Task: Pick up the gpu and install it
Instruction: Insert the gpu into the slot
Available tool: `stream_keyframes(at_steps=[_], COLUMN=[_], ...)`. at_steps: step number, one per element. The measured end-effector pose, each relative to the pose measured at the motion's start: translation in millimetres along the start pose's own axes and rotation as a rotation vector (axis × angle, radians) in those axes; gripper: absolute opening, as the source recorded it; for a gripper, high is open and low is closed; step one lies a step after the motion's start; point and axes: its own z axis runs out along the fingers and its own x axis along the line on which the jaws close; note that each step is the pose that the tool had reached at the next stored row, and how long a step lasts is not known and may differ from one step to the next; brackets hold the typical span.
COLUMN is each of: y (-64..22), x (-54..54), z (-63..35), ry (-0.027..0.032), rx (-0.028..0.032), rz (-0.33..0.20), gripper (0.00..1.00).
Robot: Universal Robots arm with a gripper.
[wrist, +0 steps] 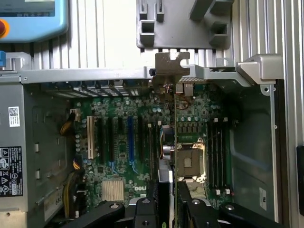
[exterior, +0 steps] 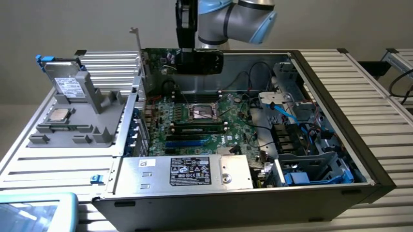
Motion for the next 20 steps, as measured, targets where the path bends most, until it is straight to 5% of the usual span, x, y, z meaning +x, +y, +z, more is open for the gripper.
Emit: stream_keyframes(at_steps=[8,20], y=[-4.9,-7.0], x=[26.8,36.2], z=[13.5,35.0], ry=[0.0000,0.0003], rx=[0.0000,-0.0012], rz=[0.000,-0.033], gripper=[0.27,0.27])
